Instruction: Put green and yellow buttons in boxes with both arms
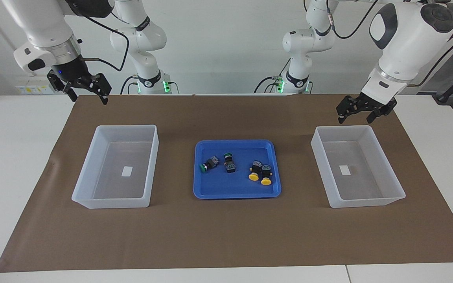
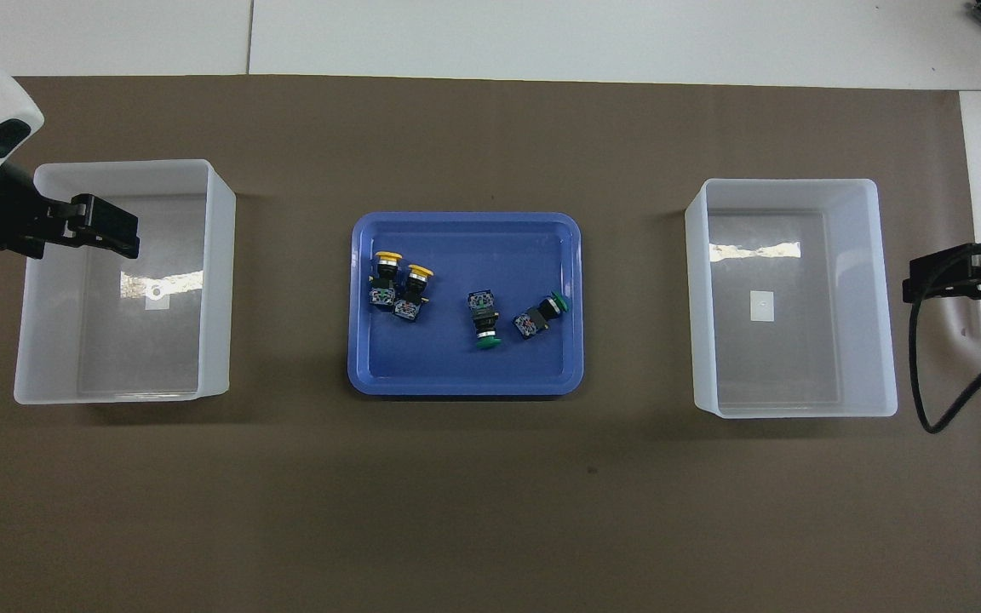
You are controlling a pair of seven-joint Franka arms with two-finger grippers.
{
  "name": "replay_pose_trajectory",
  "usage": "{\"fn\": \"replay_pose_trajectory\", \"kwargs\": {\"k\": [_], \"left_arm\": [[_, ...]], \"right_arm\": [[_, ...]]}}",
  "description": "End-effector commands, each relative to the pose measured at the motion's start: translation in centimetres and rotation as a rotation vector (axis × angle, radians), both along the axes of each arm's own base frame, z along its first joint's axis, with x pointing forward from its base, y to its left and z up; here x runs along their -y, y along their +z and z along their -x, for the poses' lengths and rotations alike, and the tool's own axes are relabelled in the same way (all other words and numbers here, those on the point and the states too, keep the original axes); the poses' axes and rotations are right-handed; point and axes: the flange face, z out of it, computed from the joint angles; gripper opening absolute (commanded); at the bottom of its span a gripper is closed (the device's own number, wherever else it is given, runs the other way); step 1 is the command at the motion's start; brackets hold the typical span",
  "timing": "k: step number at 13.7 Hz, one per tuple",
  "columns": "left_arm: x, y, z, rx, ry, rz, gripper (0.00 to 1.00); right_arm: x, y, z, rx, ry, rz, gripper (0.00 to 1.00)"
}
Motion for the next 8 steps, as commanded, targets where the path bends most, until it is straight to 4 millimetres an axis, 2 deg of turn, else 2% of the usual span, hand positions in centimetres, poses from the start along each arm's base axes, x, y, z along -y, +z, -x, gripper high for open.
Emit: {"fn": "replay_pose_trajectory", "kwargs": {"k": [1,5,8], "left_arm": [[0.1,0.1,0.9,0.013,-0.009,-0.004,1.00],[0.2,-0.8,1.0,0.044,0.004,-0.004,1.00],[2.4,-3.2,1.2,0.103,-0.029,0.002,1.00]], "right_arm": [[-0.1,0.3,0.4,0.009,0.018,-0.014,1.00],[0.1,0.0,0.4,0.002,0.010,-0.015,1.00],[1.5,0.2,0.3,0.019,-0.003,-0.029,1.00]]}}
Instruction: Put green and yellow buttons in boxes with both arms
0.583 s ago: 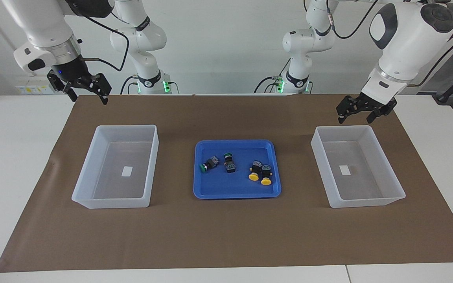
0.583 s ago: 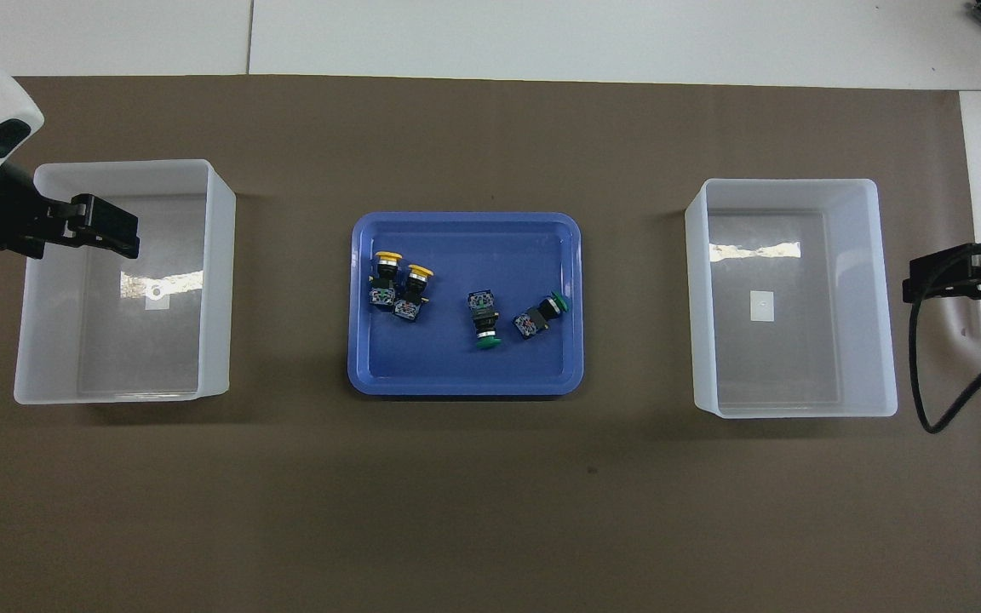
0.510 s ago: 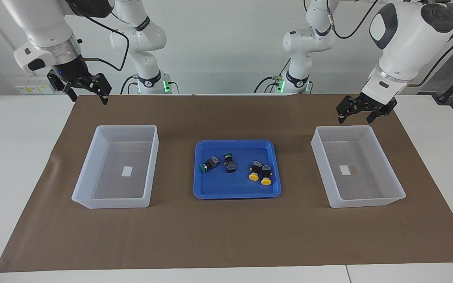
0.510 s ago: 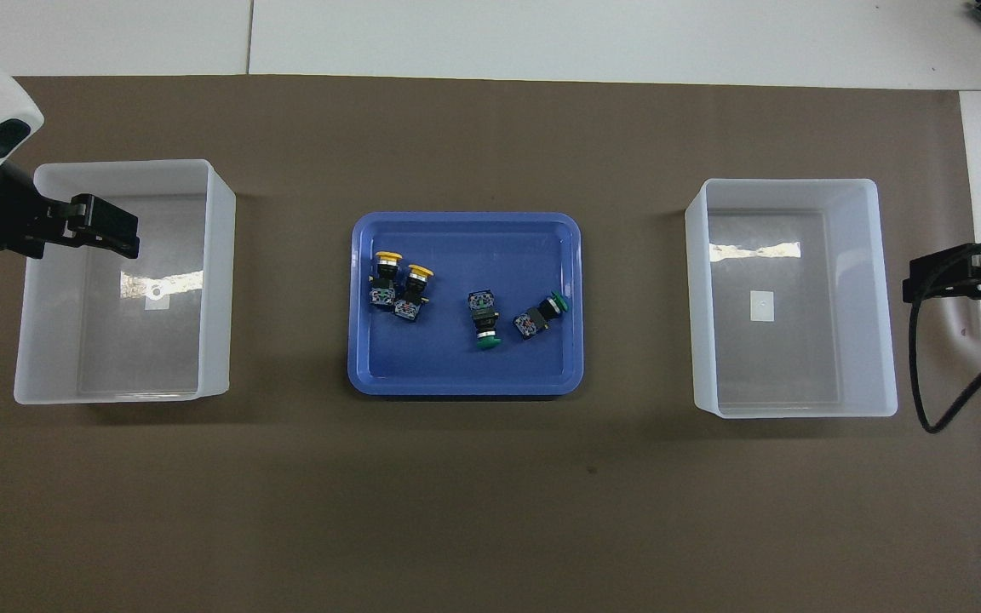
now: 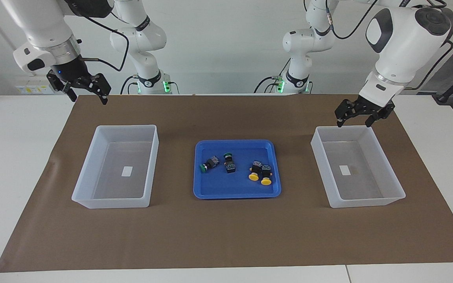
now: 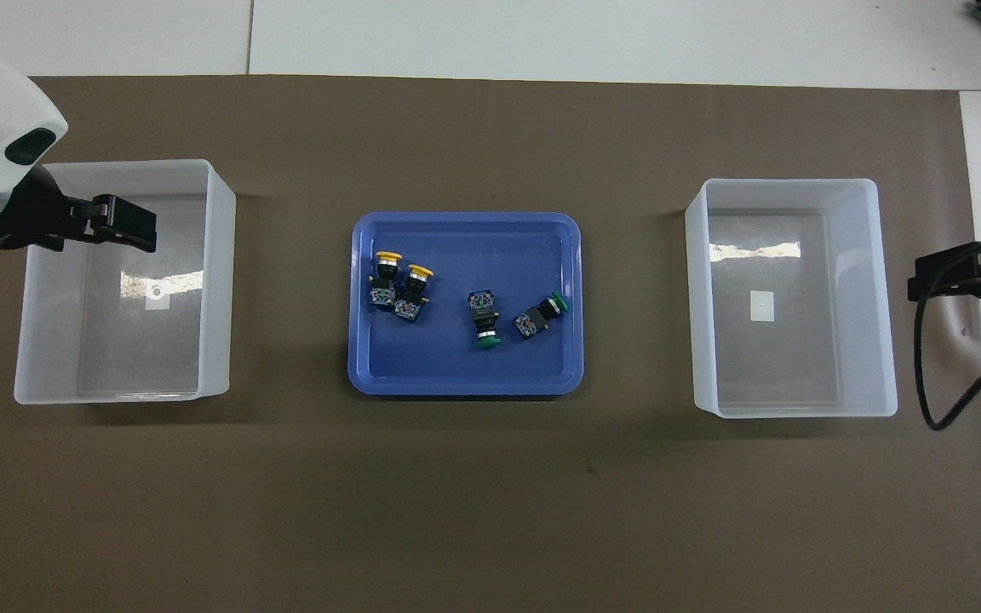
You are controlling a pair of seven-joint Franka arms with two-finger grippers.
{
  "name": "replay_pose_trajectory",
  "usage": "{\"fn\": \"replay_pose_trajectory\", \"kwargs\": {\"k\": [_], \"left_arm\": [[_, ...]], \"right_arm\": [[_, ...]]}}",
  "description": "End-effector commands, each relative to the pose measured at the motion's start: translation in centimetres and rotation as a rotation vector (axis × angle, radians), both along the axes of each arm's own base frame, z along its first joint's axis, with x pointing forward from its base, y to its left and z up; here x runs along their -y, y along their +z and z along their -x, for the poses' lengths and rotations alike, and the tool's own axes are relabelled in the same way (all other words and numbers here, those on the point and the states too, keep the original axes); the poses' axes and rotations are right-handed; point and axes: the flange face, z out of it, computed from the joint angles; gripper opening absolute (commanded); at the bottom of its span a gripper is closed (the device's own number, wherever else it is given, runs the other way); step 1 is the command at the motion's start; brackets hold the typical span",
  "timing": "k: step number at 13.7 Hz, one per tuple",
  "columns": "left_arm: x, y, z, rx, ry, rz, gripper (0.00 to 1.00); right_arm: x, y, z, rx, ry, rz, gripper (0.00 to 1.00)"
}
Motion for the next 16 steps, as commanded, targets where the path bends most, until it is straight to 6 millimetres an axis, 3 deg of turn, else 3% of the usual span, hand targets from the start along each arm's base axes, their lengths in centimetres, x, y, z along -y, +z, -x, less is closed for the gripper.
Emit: {"fn": "replay_pose_trajectory", "kwargs": {"k": [1,2,4,6,12,16], "left_arm": [[2.8,-1.8,1.3,0.043,-0.031,0.001,1.00],[3.3,-2.6,0.9,0.053,-0.005,0.007,1.00],[6.2,-5.7,0.9,0.079,0.022,0.025,1.00],[8.8,-8.8,1.2,0.104,0.042,0.041,1.00],[12.5,-15.3,2.6,0.174,0.007,0.079,1.00],[17.8,-21.2,2.3,0.183,0.074,0.136,1.00]], "right_arm": [[0.4,-0.1,0.7,-0.002,0.017,-0.022,1.00],[0.3,-0.4,0.6,0.002,0.011,-0.016,1.00],[0.0,-1.1,-0.1,0.040,-0.044,-0.012,1.00],[-2.2,-2.3,-0.8,0.059,-0.176,-0.013,1.00],[-13.1,-10.8,-4.8,0.060,-0.547,-0.101,1.00],[-22.3,-18.1,-6.9,0.097,-0.757,-0.121,1.00]]}}
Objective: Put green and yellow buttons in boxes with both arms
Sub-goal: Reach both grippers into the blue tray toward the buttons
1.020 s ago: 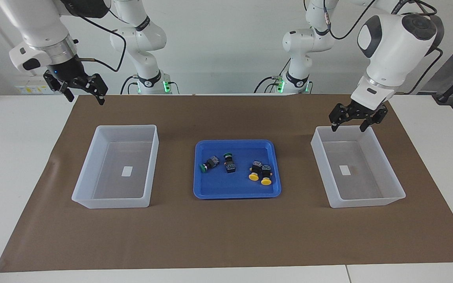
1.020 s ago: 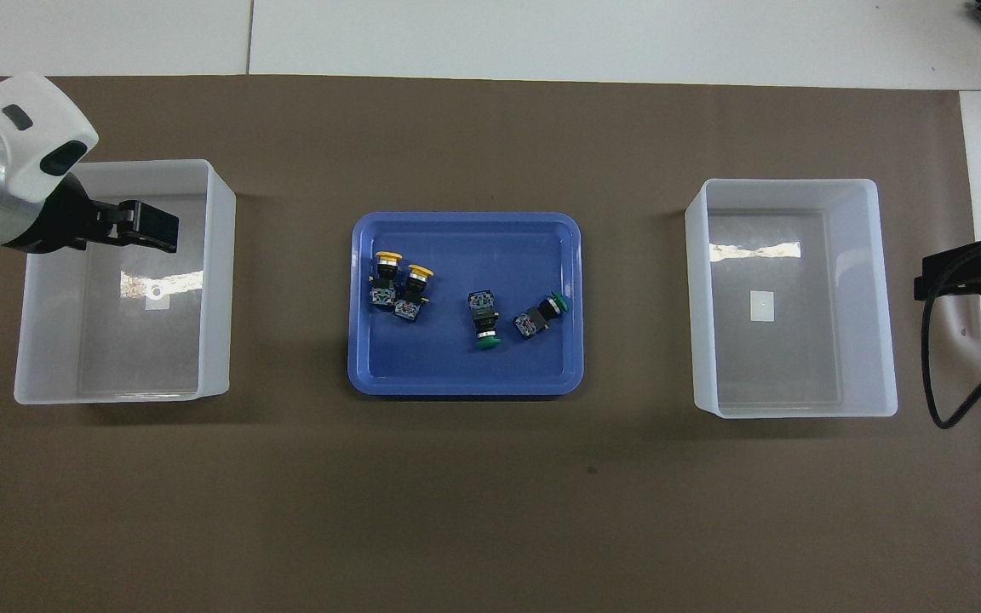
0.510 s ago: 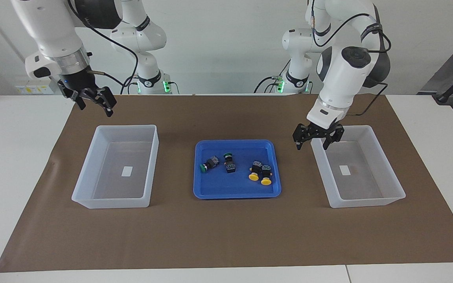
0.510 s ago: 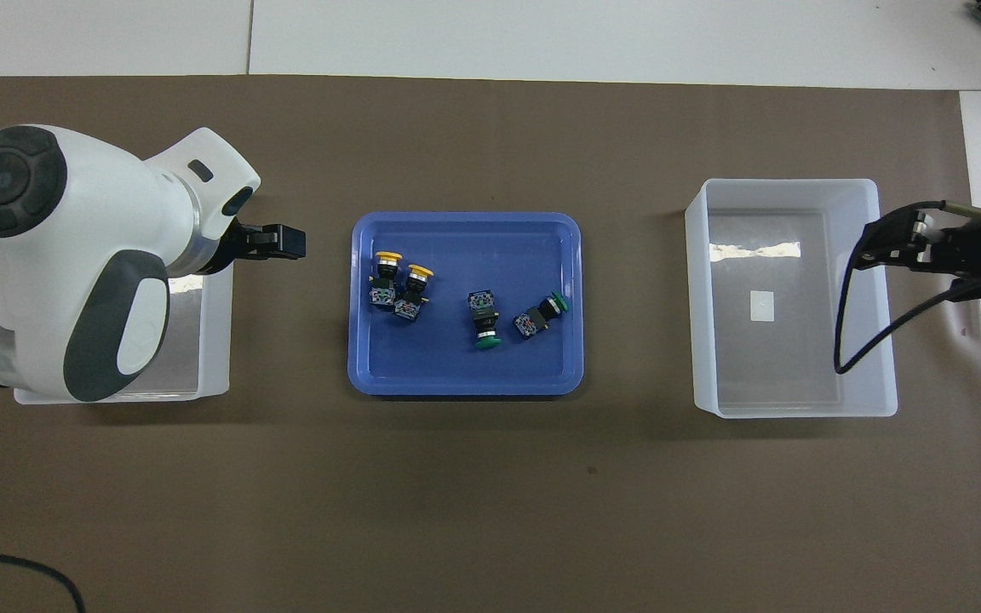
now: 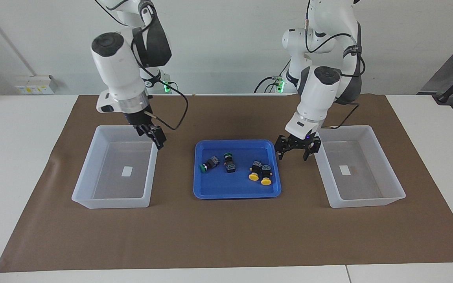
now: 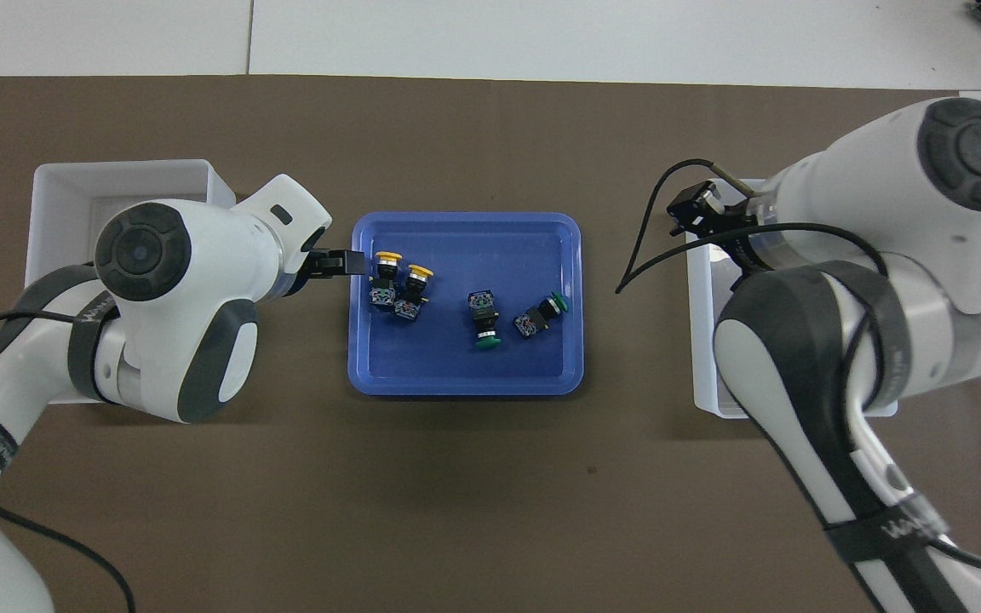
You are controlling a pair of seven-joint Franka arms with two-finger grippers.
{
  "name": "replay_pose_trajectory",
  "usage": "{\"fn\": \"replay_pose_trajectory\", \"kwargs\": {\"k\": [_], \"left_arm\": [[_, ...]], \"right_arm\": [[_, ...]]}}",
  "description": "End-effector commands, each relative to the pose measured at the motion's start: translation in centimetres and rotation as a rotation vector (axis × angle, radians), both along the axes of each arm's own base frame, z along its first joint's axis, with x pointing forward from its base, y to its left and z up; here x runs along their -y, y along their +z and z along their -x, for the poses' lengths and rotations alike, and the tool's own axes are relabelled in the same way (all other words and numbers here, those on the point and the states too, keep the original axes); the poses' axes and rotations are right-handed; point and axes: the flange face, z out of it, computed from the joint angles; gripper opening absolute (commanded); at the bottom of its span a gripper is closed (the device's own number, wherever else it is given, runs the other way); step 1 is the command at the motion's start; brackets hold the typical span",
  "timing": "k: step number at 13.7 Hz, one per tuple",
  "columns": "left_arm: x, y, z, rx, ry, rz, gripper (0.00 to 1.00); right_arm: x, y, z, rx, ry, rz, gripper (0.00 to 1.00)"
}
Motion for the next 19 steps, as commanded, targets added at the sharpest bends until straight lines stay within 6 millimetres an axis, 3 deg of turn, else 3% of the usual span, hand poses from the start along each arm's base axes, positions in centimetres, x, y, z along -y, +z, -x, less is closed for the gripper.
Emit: {"fn": "replay_pose_trajectory", "kwargs": {"k": [1,4,10,14,16,18,19], "left_arm": [[2.4,-3.5,-0.1,0.003,0.030,0.033,1.00],[4.9,-7.0,0.3,0.005,0.012,0.052,1.00],[6.8,-8.5,1.4,-0.015,-0.019,0.045,1.00],[7.7,-9.8,2.1,-0.038,-0.008,0.044,1.00],[8.5,-11.0,2.5,-0.033,0.022,0.063,1.00],[8.6,-10.8,2.5,-0.024,0.031,0.071,0.96],[8.5,-10.8,2.5,-0.026,0.036,0.071,0.92]], "right_arm": [[-4.5,-4.2,-0.9,0.006,-0.142,-0.034,1.00],[-8.1,-8.1,-0.5,-0.067,-0.317,-0.150,1.00],[-12.1,-15.0,2.7,-0.090,-0.510,-0.229,1.00],[-12.0,-17.9,3.2,-0.110,-0.527,-0.206,1.00],[-12.6,-18.2,3.5,-0.109,-0.522,-0.207,1.00],[-12.4,-18.9,3.3,-0.108,-0.524,-0.201,0.86],[-12.4,-19.1,3.2,-0.093,-0.521,-0.206,0.63]]}}
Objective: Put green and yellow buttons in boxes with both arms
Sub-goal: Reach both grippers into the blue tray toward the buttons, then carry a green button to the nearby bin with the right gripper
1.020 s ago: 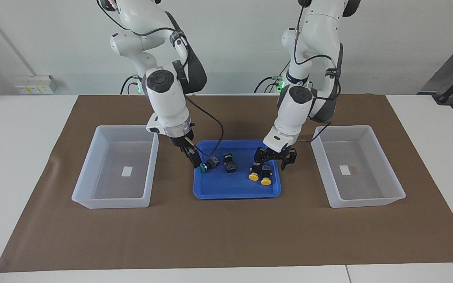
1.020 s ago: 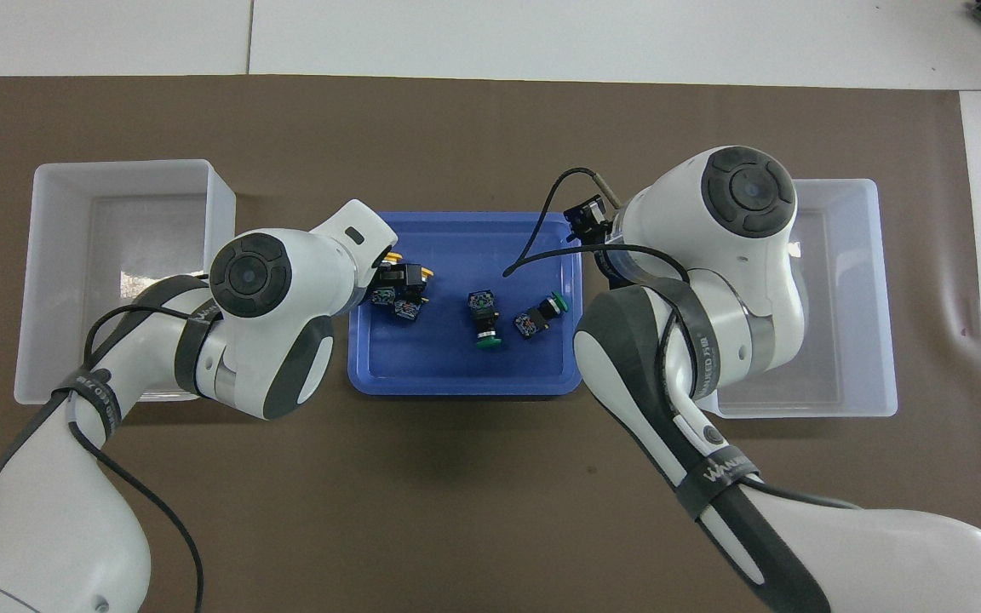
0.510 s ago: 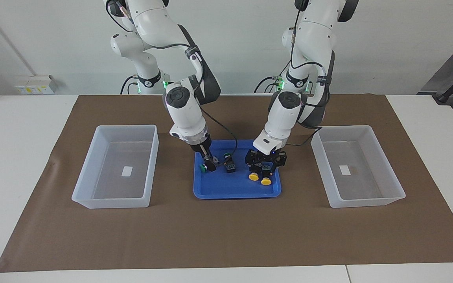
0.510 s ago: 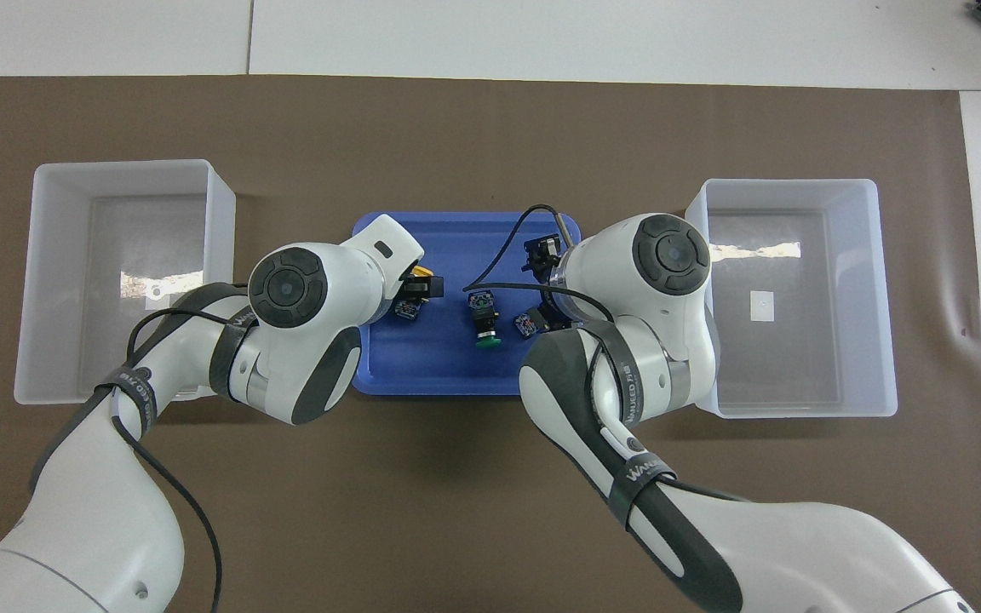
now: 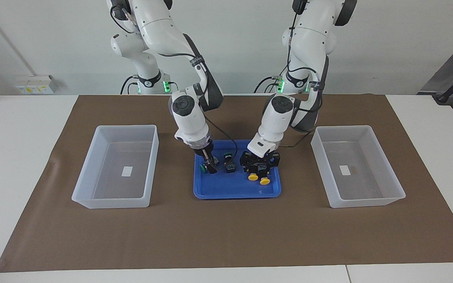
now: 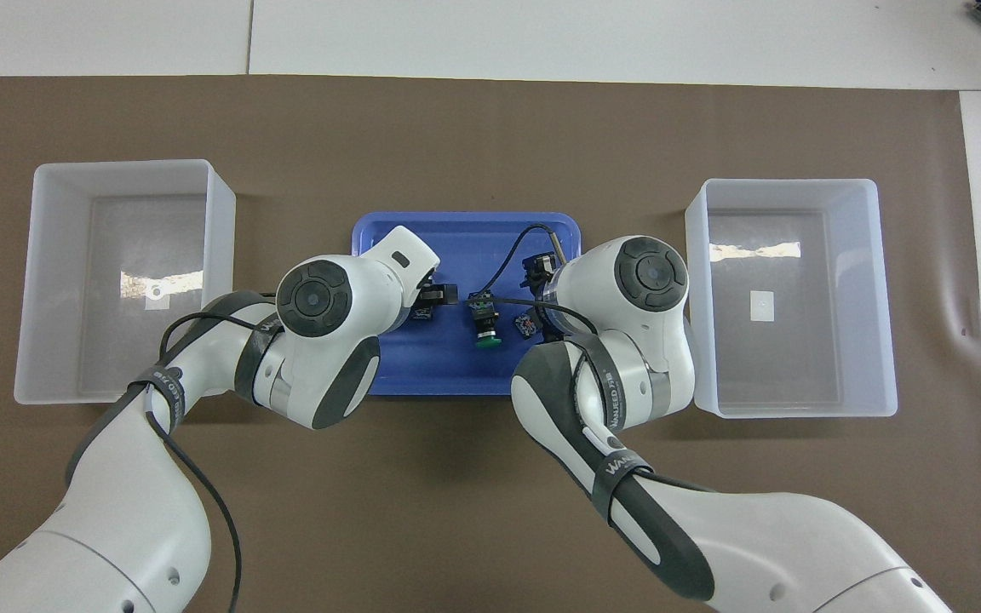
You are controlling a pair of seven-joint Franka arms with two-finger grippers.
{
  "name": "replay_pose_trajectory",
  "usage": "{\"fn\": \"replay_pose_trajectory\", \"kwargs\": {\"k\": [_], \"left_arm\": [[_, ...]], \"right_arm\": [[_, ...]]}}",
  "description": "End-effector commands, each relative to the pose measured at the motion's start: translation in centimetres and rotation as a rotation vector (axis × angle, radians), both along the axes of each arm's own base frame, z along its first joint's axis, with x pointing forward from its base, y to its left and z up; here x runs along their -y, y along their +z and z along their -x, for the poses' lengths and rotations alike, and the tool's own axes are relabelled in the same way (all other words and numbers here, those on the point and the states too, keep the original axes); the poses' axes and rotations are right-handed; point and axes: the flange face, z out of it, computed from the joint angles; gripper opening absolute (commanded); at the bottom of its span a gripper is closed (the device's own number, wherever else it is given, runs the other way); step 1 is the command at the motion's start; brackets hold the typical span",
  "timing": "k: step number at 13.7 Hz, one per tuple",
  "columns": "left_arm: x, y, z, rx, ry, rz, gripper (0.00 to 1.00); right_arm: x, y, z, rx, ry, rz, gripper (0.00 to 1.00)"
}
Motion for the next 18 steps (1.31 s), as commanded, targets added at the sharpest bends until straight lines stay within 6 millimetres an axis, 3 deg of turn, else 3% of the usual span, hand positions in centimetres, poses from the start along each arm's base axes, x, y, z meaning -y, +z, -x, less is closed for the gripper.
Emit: {"fn": "replay_pose_trajectory", "kwargs": {"k": [1,2,3,5,6,8,10,11,12,15,18], "left_arm": [[0.0,-0.5,0.2,0.002,0.034,0.009,0.90],[0.0,-0.3,0.1,0.001,0.049,0.012,0.90],[0.1,-0.2,0.0,0.002,0.052,0.013,0.90],[0.0,-0.2,0.1,-0.016,0.052,0.002,1.00],[0.1,-0.2,0.2,-0.024,0.049,-0.005,1.00],[-0.1,0.6,-0.2,-0.033,0.047,-0.015,1.00],[-1.0,2.0,-1.3,-0.055,0.055,-0.033,1.00],[-2.2,2.9,-2.3,-0.054,0.077,-0.033,1.00],[-2.7,3.1,-2.7,-0.049,0.082,-0.032,1.00],[-4.1,3.2,-3.7,-0.028,0.095,-0.022,1.00],[-5.5,3.5,-4.8,-0.010,0.125,-0.008,1.00]], "right_arm": [[-0.2,-0.7,-0.1,0.028,-0.015,-0.014,0.41],[-0.2,-0.6,-0.1,0.031,-0.008,-0.013,0.16],[-0.3,-0.4,-0.1,0.034,0.017,-0.013,0.02],[-0.5,0.8,-0.4,0.038,0.024,-0.021,0.00],[-0.7,2.0,-0.7,0.029,0.030,-0.027,0.00],[-0.1,6.3,-1.7,0.011,0.038,-0.048,0.00],[2.2,10.4,-2.2,0.023,0.092,-0.053,0.00],[3.4,11.6,-2.2,0.030,0.165,-0.047,0.00],[5.0,12.5,-2.3,0.040,0.256,-0.033,0.00],[12.5,15.9,-3.1,0.105,0.569,0.027,0.00],[22.5,17.8,-3.7,0.173,0.880,0.040,0.00]]}}
